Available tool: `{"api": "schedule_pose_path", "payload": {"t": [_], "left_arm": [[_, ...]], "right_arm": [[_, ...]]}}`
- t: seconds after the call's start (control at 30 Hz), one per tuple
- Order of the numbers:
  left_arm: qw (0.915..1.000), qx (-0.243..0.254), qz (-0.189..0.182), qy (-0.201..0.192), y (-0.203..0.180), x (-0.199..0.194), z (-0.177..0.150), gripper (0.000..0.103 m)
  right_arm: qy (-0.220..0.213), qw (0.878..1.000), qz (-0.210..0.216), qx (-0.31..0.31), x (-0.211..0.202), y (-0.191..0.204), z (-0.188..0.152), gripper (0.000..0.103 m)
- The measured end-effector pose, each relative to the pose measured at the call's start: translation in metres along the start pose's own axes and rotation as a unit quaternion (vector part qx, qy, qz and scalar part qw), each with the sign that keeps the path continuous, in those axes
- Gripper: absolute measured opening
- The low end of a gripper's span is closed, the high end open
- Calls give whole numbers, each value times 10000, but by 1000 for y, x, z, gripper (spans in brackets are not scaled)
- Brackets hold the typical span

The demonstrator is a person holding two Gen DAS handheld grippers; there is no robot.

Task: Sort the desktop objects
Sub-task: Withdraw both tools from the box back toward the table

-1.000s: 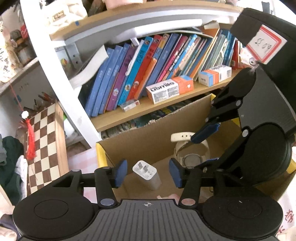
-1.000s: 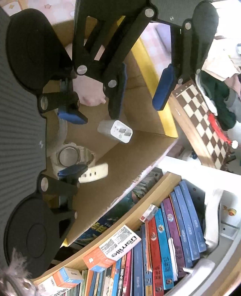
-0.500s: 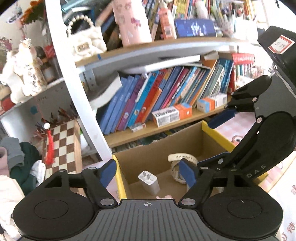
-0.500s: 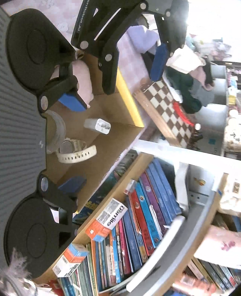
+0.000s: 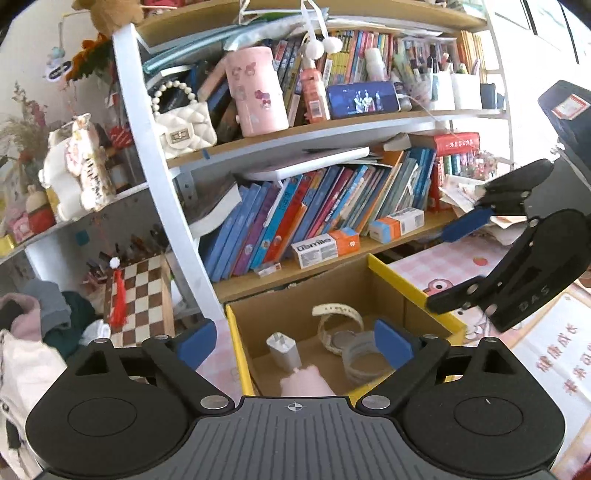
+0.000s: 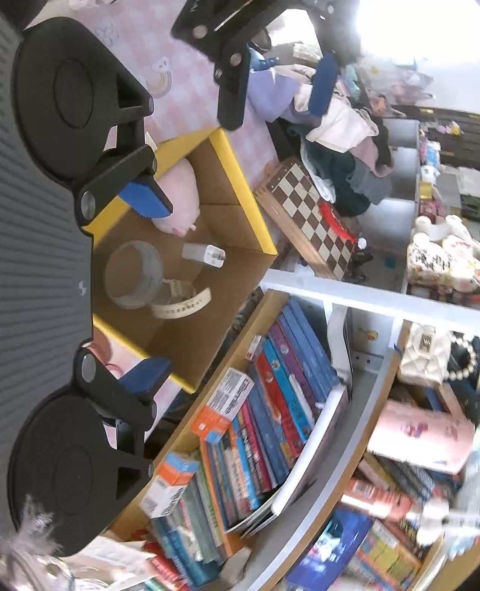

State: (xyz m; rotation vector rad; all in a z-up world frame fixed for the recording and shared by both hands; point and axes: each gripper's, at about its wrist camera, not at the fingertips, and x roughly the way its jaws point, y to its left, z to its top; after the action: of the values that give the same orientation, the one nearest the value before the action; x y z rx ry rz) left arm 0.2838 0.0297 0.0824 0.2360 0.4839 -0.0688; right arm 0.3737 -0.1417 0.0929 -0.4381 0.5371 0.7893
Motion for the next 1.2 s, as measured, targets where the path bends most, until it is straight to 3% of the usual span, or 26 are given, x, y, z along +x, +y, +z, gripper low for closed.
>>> {"api": "schedule_pose_path", "payload": {"t": [0.43,0.97,1.2], "left_arm": [[9986,-513,-113,67,-1,-47,-34,96],[9927,-915,-196,760,-10,-55,-95,96],[9894,-952,-274,1059,-19,-57,-120,96]], "right_arm": [[45,9952,-349,908,-58,26,-60,84],[715,9826,-790,1523,-72,64,-138,86],[988,9799,-992,1425,-63,86,-160,87]]}}
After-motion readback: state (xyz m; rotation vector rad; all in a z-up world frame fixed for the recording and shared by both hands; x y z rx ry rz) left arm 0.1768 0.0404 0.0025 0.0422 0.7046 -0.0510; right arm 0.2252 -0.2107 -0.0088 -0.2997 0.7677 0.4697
